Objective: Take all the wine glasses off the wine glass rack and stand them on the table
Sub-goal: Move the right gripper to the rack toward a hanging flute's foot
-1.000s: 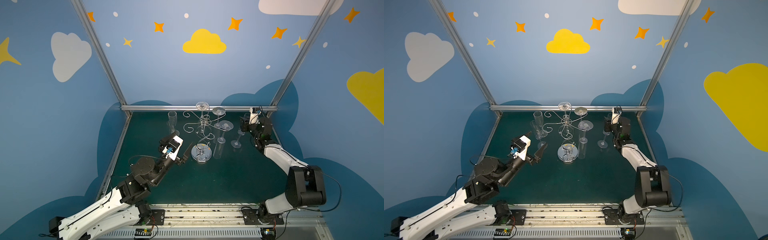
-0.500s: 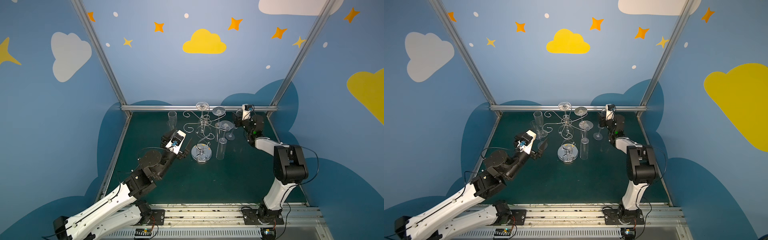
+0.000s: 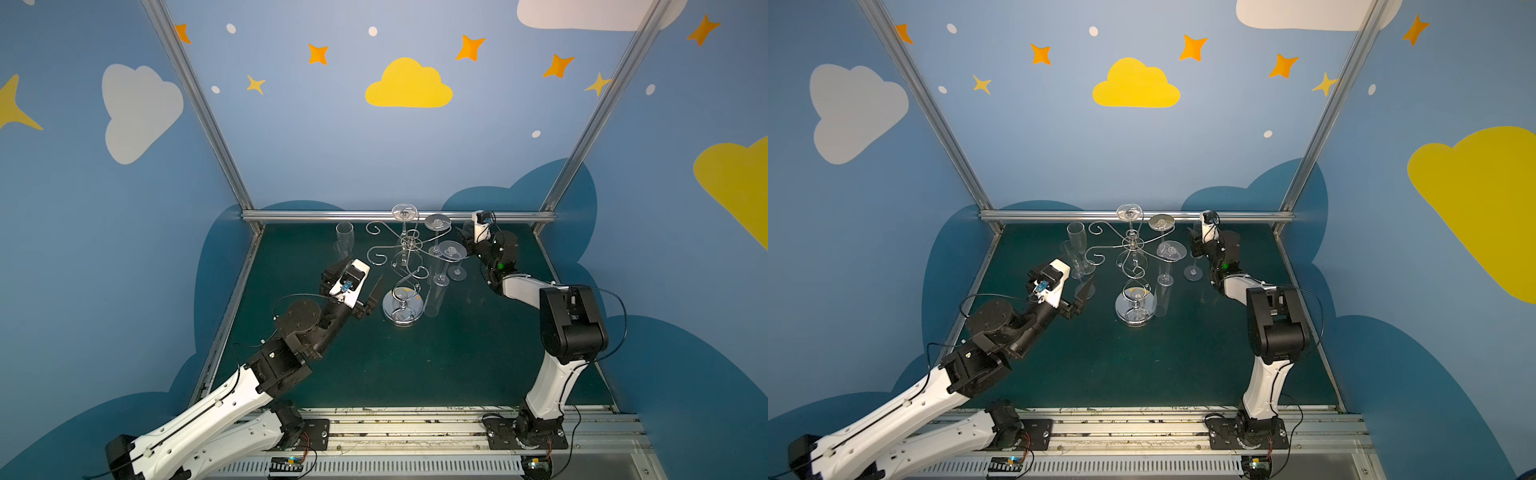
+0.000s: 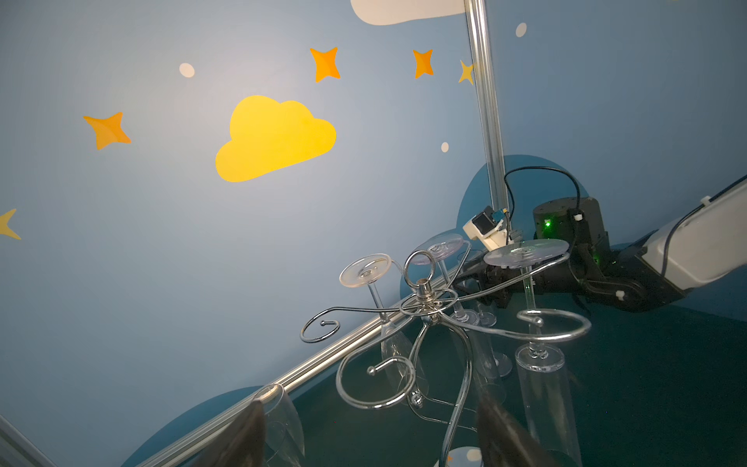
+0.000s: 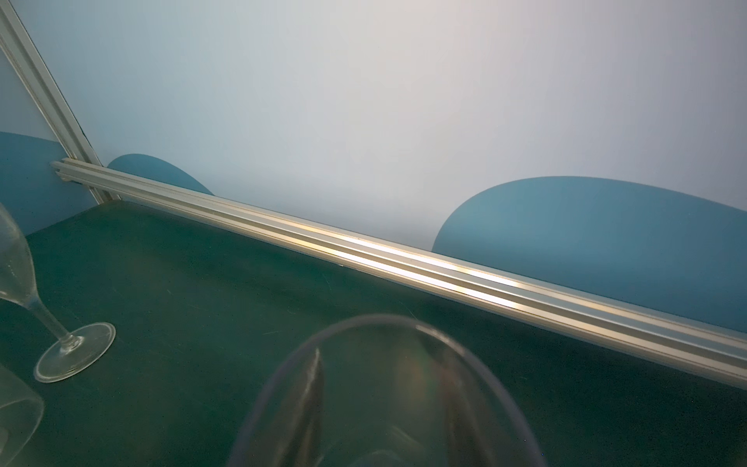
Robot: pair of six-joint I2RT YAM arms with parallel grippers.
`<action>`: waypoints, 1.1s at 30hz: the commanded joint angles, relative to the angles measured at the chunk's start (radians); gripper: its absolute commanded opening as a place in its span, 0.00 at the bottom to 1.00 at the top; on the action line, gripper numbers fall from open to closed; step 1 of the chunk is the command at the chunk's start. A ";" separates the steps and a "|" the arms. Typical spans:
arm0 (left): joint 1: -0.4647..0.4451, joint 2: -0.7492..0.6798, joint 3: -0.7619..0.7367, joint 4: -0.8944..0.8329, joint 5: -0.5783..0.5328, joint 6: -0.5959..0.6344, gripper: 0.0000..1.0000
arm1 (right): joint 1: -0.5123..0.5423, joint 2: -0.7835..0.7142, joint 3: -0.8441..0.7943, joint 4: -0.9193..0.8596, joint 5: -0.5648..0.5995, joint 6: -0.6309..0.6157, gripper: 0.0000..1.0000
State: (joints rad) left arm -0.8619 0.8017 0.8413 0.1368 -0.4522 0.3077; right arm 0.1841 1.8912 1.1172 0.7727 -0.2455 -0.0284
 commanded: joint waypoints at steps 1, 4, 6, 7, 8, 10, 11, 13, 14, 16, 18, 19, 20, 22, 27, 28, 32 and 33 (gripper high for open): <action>0.005 -0.026 -0.008 0.004 0.007 -0.023 0.80 | 0.005 0.022 0.000 -0.014 0.000 -0.012 0.40; 0.004 -0.044 -0.004 -0.013 0.012 -0.025 0.80 | 0.004 0.010 -0.020 -0.013 -0.006 -0.008 0.53; 0.004 -0.054 -0.001 -0.028 0.011 -0.024 0.80 | 0.003 -0.002 -0.032 -0.013 -0.005 0.000 0.63; 0.006 -0.058 -0.001 -0.036 0.010 -0.025 0.80 | 0.003 -0.007 -0.038 -0.014 -0.004 0.003 0.65; 0.005 -0.061 0.000 -0.042 0.011 -0.029 0.81 | 0.003 -0.013 -0.037 -0.018 0.000 0.006 0.68; 0.007 -0.067 -0.005 -0.061 0.010 -0.043 0.81 | 0.003 -0.024 -0.039 -0.032 0.009 0.011 0.74; 0.009 -0.068 -0.008 -0.072 0.012 -0.052 0.82 | 0.003 -0.029 -0.039 -0.035 0.011 0.014 0.76; 0.012 -0.075 -0.016 -0.092 0.019 -0.083 0.82 | 0.003 -0.043 -0.043 -0.039 0.009 0.017 0.81; 0.012 -0.080 -0.020 -0.095 0.023 -0.094 0.82 | 0.003 -0.052 -0.044 -0.043 0.009 0.017 0.82; 0.012 -0.098 -0.032 -0.092 0.029 -0.116 0.82 | 0.002 -0.075 -0.040 -0.074 0.017 0.024 0.84; 0.012 -0.114 -0.037 -0.093 0.029 -0.129 0.82 | -0.006 -0.104 -0.019 -0.165 0.009 0.053 0.86; 0.012 -0.122 -0.037 -0.099 0.029 -0.135 0.82 | -0.009 -0.125 -0.017 -0.191 -0.003 0.064 0.86; 0.012 -0.129 -0.034 -0.106 0.029 -0.143 0.82 | -0.011 -0.147 -0.026 -0.194 -0.005 0.071 0.86; 0.012 -0.139 -0.026 -0.138 0.033 -0.158 0.82 | -0.013 -0.206 -0.054 -0.194 0.002 0.088 0.86; 0.013 -0.179 -0.030 -0.162 0.071 -0.195 0.83 | -0.021 -0.393 -0.104 -0.333 0.048 0.156 0.87; 0.014 -0.186 -0.033 -0.169 0.070 -0.206 0.83 | -0.021 -0.443 -0.115 -0.384 0.051 0.174 0.87; 0.014 -0.204 -0.021 -0.235 0.068 -0.259 0.83 | -0.024 -0.637 -0.152 -0.576 0.068 0.247 0.86; 0.014 -0.209 -0.019 -0.252 0.069 -0.275 0.83 | -0.026 -0.688 -0.152 -0.638 0.084 0.283 0.87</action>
State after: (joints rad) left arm -0.8528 0.6044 0.8032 -0.0559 -0.3943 0.0906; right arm 0.1642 1.2961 0.9825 0.3229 -0.1967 0.1596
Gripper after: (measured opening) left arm 0.828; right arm 0.866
